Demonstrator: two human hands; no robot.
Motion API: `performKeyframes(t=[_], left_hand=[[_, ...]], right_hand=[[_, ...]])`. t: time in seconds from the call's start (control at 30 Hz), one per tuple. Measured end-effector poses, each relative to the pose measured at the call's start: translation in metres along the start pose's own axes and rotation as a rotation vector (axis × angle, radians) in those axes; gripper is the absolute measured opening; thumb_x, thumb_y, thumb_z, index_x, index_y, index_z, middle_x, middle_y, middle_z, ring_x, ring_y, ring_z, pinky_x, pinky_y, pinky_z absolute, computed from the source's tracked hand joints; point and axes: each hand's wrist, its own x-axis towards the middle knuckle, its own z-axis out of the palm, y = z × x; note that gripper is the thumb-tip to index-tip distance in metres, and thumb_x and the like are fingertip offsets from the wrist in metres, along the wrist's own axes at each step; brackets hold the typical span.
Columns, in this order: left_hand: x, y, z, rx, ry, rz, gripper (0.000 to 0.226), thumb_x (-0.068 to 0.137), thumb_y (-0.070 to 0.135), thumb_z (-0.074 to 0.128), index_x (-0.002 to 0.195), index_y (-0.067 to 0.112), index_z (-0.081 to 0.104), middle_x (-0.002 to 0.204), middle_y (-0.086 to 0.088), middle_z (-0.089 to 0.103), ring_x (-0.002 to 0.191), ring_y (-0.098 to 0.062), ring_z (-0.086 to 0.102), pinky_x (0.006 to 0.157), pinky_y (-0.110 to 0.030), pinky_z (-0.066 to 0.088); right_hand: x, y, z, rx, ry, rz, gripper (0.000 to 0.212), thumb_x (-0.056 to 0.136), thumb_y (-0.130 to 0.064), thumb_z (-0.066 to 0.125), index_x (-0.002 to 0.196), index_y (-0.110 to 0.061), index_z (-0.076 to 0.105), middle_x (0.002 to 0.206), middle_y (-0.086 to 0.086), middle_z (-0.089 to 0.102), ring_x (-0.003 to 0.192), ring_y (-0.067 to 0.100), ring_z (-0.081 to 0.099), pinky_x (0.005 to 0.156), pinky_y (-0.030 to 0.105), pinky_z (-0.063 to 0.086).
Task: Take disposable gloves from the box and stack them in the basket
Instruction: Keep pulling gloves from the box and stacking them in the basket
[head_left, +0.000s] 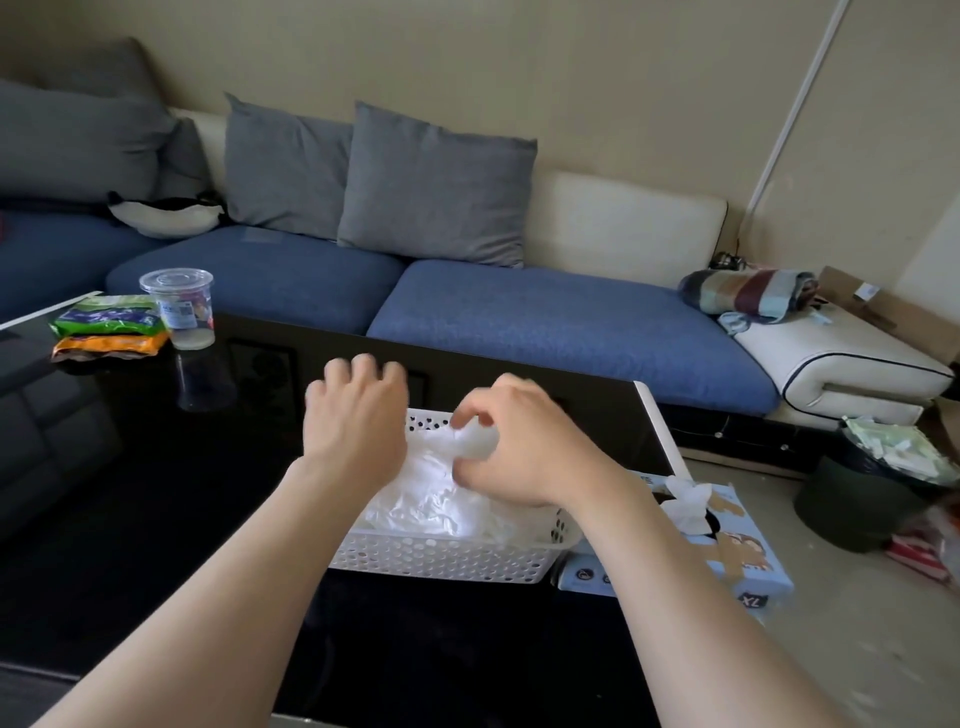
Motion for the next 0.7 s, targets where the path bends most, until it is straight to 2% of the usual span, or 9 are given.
performKeyframes(t=[0.07, 0.13, 0.27, 0.33, 0.43, 0.5, 0.57, 0.63, 0.7], left_hand=[[0.000, 0.007, 0.001, -0.186, -0.101, 0.170, 0.024, 0.102, 0.026, 0.062, 0.125, 0.025, 0.056, 0.127, -0.003, 0.052, 0.115, -0.026, 0.048, 0.088, -0.034, 0.044], [-0.004, 0.013, 0.005, -0.297, -0.332, 0.217, 0.031, 0.106, 0.045, 0.054, 0.133, 0.029, 0.052, 0.132, -0.003, 0.049, 0.122, -0.027, 0.045, 0.097, -0.036, 0.042], [-0.012, 0.013, 0.016, -0.211, -0.608, 0.177, 0.051, 0.104, 0.066, 0.037, 0.148, 0.039, 0.034, 0.146, -0.007, 0.037, 0.136, -0.035, 0.035, 0.109, -0.054, 0.041], [-0.012, 0.012, 0.016, -0.189, -0.651, 0.171, 0.052, 0.103, 0.067, 0.036, 0.149, 0.045, 0.027, 0.151, -0.008, 0.032, 0.139, -0.038, 0.031, 0.110, -0.056, 0.040], [-0.013, 0.014, 0.017, -0.157, -0.658, 0.183, 0.055, 0.101, 0.068, 0.041, 0.150, 0.049, 0.024, 0.152, -0.008, 0.030, 0.141, -0.040, 0.030, 0.111, -0.057, 0.039], [-0.013, 0.016, 0.016, -0.147, -0.649, 0.180, 0.057, 0.100, 0.064, 0.047, 0.150, 0.046, 0.026, 0.149, -0.008, 0.033, 0.138, -0.039, 0.033, 0.111, -0.054, 0.040], [-0.015, 0.023, 0.009, -0.103, -0.593, 0.188, 0.051, 0.102, 0.056, 0.047, 0.147, 0.037, 0.034, 0.143, -0.008, 0.038, 0.132, -0.035, 0.039, 0.108, -0.049, 0.040], [-0.016, 0.032, 0.004, -0.068, -0.431, 0.206, 0.031, 0.105, 0.045, 0.039, 0.129, 0.025, 0.045, 0.127, -0.007, 0.046, 0.116, -0.031, 0.046, 0.098, -0.045, 0.044], [-0.017, 0.043, 0.000, -0.137, -0.257, 0.221, 0.021, 0.107, 0.036, 0.032, 0.106, 0.020, 0.045, 0.105, -0.004, 0.048, 0.097, -0.027, 0.048, 0.085, -0.041, 0.046]], right_hand=[[-0.010, -0.006, -0.005, -0.065, -0.193, 0.059, 0.056, 0.081, -0.041, 0.082, 0.133, -0.035, 0.061, 0.124, -0.007, 0.045, 0.118, 0.016, 0.049, 0.092, 0.042, 0.054], [-0.014, -0.005, -0.007, -0.082, -0.274, 0.084, 0.059, 0.080, -0.029, 0.082, 0.134, -0.037, 0.059, 0.124, -0.006, 0.043, 0.117, 0.018, 0.048, 0.080, 0.037, 0.054], [-0.020, 0.003, -0.008, -0.146, -0.319, 0.097, 0.063, 0.085, 0.001, 0.071, 0.135, -0.036, 0.065, 0.141, -0.004, 0.046, 0.132, 0.025, 0.049, 0.080, 0.032, 0.050], [-0.023, 0.006, -0.008, -0.150, -0.335, 0.119, 0.068, 0.088, 0.012, 0.064, 0.139, -0.033, 0.066, 0.150, 0.000, 0.045, 0.124, 0.024, 0.053, 0.077, 0.032, 0.052], [-0.027, 0.012, -0.005, -0.140, -0.391, 0.140, 0.069, 0.091, 0.009, 0.057, 0.142, -0.037, 0.062, 0.145, 0.004, 0.051, 0.104, 0.023, 0.062, 0.073, 0.039, 0.058], [-0.029, 0.016, -0.004, -0.139, -0.450, 0.165, 0.068, 0.090, -0.001, 0.055, 0.144, -0.042, 0.059, 0.138, 0.005, 0.056, 0.104, 0.026, 0.065, 0.082, 0.046, 0.063], [-0.031, 0.019, -0.006, -0.102, -0.451, 0.187, 0.065, 0.092, -0.007, 0.051, 0.145, -0.043, 0.059, 0.144, 0.003, 0.051, 0.110, 0.025, 0.063, 0.088, 0.041, 0.060], [-0.034, 0.021, -0.014, 0.023, -0.322, 0.179, 0.055, 0.097, -0.007, 0.043, 0.135, -0.040, 0.068, 0.146, 0.001, 0.053, 0.098, 0.020, 0.066, 0.080, 0.035, 0.058], [-0.041, 0.030, -0.023, 0.083, -0.113, 0.193, 0.048, 0.099, -0.005, 0.044, 0.118, -0.035, 0.076, 0.135, 0.000, 0.061, 0.085, 0.017, 0.068, 0.076, 0.038, 0.058]])
